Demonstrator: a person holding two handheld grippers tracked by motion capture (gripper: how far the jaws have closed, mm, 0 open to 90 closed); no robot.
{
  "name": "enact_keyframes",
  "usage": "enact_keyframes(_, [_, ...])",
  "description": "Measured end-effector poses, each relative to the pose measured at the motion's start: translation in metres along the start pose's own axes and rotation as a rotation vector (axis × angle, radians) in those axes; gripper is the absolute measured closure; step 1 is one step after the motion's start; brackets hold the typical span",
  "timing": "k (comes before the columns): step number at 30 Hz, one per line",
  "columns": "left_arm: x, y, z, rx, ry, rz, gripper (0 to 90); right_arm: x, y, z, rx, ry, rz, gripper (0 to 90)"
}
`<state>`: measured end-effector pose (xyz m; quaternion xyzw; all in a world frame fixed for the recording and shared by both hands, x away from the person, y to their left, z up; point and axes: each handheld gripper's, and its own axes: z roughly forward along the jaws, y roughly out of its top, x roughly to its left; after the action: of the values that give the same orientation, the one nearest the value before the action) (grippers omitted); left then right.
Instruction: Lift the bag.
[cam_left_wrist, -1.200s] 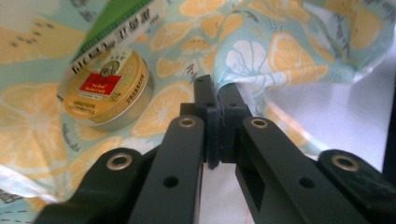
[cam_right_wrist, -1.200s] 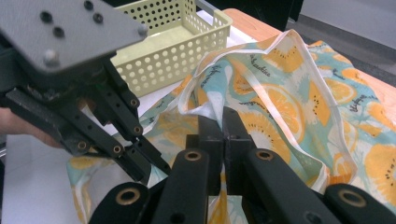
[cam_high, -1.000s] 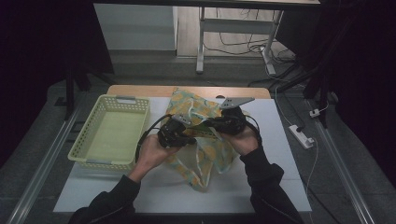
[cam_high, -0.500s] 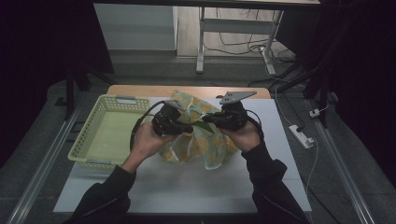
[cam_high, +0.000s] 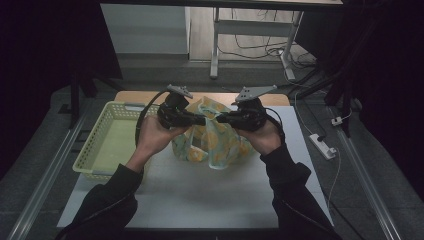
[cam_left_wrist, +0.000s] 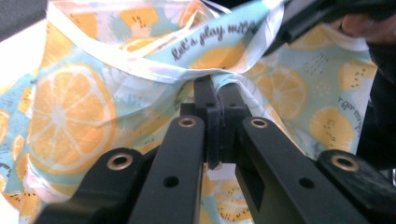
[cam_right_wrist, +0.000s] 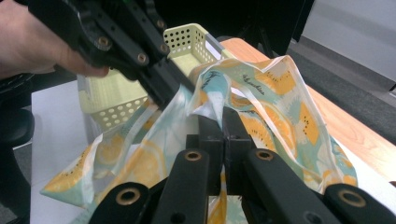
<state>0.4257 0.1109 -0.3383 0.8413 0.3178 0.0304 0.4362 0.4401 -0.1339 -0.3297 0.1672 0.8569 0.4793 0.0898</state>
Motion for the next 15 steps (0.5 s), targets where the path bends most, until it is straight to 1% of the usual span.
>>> enact_keyframes(4, [0.002,0.011,-0.010,-0.020,0.016,-0.004,89.4,0.001,0.009,-0.004,0.001,-0.013,-0.018,89.5])
enact_keyframes(6, [0.003,0.017,-0.016,-0.024,0.027,0.007,89.4,0.001,0.014,-0.006,0.005,-0.023,-0.025,89.5])
enact_keyframes(9, [0.004,0.026,-0.024,-0.043,0.038,0.014,89.4,0.001,0.022,-0.009,0.005,-0.038,-0.036,89.6])
enact_keyframes(10, [0.004,0.026,-0.024,-0.043,0.038,0.014,89.4,0.000,0.024,-0.010,0.003,-0.042,-0.037,89.6])
enact_keyframes(11, [0.002,0.031,-0.028,-0.055,0.056,0.019,89.4,0.000,0.027,-0.011,0.001,-0.047,-0.038,89.6])
enact_keyframes(15, [0.001,0.040,-0.034,-0.070,0.081,0.030,89.4,-0.001,0.036,-0.016,-0.007,-0.060,-0.042,89.6])
